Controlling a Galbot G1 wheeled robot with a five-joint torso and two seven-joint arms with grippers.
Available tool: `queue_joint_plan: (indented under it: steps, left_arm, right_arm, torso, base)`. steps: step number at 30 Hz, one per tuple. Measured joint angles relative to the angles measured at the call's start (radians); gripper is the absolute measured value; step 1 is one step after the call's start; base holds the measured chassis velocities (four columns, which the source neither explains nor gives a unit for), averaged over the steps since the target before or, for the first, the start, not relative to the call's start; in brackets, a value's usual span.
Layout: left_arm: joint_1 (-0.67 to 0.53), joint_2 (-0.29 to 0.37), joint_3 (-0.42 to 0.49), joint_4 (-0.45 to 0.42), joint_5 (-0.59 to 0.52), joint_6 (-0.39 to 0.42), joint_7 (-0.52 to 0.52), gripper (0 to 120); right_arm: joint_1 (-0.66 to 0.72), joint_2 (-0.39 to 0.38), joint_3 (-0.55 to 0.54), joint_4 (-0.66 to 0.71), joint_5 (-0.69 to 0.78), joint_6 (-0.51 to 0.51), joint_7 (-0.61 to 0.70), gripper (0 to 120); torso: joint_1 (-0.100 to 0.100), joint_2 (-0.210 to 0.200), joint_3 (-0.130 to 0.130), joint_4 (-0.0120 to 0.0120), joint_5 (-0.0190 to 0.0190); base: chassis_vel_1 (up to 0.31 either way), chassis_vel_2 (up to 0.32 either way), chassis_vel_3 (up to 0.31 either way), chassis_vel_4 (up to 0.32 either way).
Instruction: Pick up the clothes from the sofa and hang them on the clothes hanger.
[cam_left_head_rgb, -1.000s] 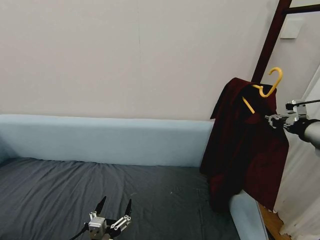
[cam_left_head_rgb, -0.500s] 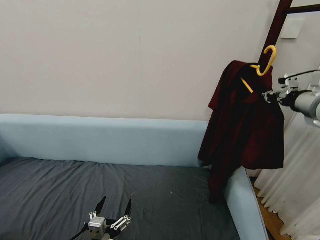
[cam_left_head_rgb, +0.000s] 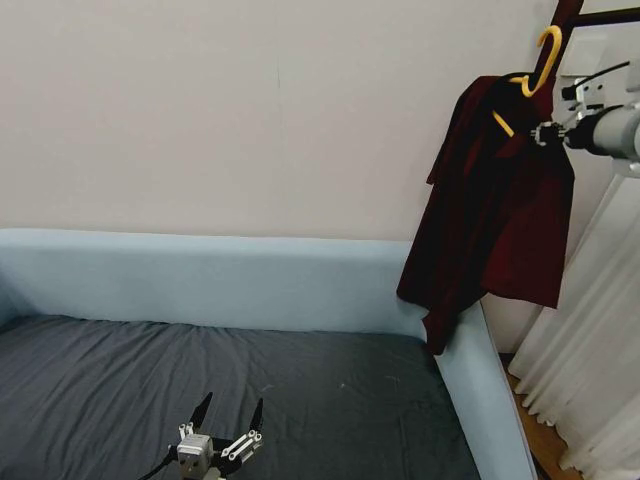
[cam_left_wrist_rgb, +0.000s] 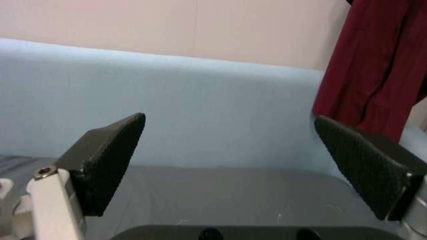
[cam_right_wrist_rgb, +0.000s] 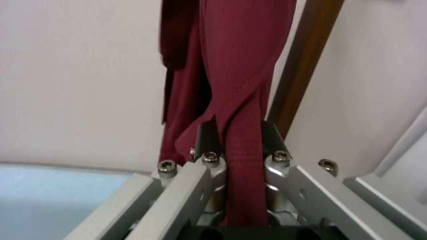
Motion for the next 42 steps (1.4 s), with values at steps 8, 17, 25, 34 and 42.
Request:
queue_joint_plan:
  steps: [8,17,25,34,42]
  left_arm:
    - [0.000,0.000,0.000,0.000,0.000,0.000,0.000,100]
    - [0.000,0.000,0.000,0.000,0.000,0.000,0.000,100]
    - [0.000,0.000,0.000,0.000,0.000,0.000,0.000,100]
    - [0.000,0.000,0.000,0.000,0.000,0.000,0.000,100]
    - [0.000,0.000,0.000,0.000,0.000,0.000,0.000,100]
  right_arm:
    - [0.226,-0.022,-0.223,-0.024,0.104,-0.001,0.077,3]
    - [0.356,-0.083,-0.419,0.064,0.222,-0.001,0.217,3]
    - [0.437,-0.081,-0.540,0.056,0.264,-0.001,0.282,3]
    - [0.473,-0.019,-0.610,-0.070,0.228,-0.001,0.270,3]
    - [0.473,0.083,-0.637,-0.253,0.131,-0.001,0.174,3]
  torso:
    - [0.000,0.000,0.000,-0.0007,0.0003]
    - [0.000,0.000,0.000,-0.0005,0.0005]
    - [0.000,0.000,0.000,-0.0005,0.0004]
    - [0.000,0.000,0.000,-0.0005,0.0003]
    - [0.000,0.000,0.000,-0.0005,0.0002]
  base:
    - [0.000,0.000,0.000,0.000]
    - [0.000,0.000,0.000,0.000]
    - [0.000,0.000,0.000,0.000]
    - [0.000,0.000,0.000,0.000]
    - [0.000,0.000,0.000,0.000]
